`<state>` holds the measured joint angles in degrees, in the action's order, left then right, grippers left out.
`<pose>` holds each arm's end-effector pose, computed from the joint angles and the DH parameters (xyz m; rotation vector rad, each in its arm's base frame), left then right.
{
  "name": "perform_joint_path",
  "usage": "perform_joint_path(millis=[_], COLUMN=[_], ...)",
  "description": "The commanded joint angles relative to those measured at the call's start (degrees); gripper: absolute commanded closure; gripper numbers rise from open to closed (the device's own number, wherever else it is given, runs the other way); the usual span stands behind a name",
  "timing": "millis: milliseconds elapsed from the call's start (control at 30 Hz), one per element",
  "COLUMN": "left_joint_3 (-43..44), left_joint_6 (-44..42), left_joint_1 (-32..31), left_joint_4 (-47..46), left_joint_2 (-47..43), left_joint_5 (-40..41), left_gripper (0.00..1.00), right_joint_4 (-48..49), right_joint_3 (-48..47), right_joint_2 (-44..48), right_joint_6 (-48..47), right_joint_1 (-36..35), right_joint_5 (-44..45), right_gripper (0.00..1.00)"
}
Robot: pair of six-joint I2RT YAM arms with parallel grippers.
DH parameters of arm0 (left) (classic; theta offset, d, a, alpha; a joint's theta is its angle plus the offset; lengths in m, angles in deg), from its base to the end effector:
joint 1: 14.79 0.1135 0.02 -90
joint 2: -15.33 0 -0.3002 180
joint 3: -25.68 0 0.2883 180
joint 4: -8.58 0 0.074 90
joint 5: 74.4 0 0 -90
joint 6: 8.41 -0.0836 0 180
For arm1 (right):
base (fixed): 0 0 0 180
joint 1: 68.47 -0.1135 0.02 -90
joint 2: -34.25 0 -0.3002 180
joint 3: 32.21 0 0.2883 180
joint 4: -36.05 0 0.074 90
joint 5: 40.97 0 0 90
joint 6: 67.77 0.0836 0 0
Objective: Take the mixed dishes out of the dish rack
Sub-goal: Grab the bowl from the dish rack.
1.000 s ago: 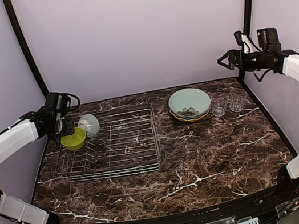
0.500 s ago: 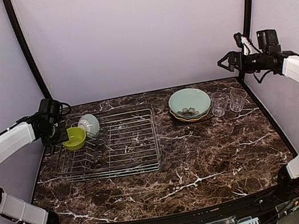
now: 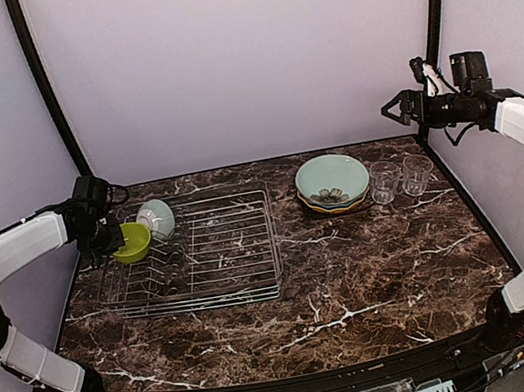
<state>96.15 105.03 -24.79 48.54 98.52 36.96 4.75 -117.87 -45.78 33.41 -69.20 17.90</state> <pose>0.3575 -0.0321 0.2273 -0.4344 2.3752 0.2011 0.3855 0.0481 0.3744 -0.1654 2.0072 0.6790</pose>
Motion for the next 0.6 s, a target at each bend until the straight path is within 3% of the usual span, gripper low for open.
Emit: perform_joint_path(millis=[0, 133, 400, 567], left_joint_3=[0.99, 1.49, 2.9, 3.72], left_joint_6=[-0.35, -0.78, -1.24, -1.81], left_joint_1=[0.33, 0.33, 0.33, 0.2], left_joint_4=[1.31, 2.07, 2.41, 1.69], left_joint_2=[-1.42, -3.36, -7.34, -11.32], left_joint_5=[0.77, 1.67, -0.34, -5.67], left_gripper=[0.92, 0.99, 0.99, 0.99], right_joint_4=[1.25, 1.59, 2.5, 2.3], right_joint_3=[0.02, 0.24, 0.44, -0.33], right_joint_2=[0.43, 0.24, 0.44, 0.03], right_joint_6=[-0.15, 0.45, 1.47, 1.55], right_joint_1=[0.19, 0.2, -0.6, -3.94], right_joint_5=[-0.7, -1.52, -2.3, -2.11], right_gripper=[0.01, 0.01, 0.01, 0.01])
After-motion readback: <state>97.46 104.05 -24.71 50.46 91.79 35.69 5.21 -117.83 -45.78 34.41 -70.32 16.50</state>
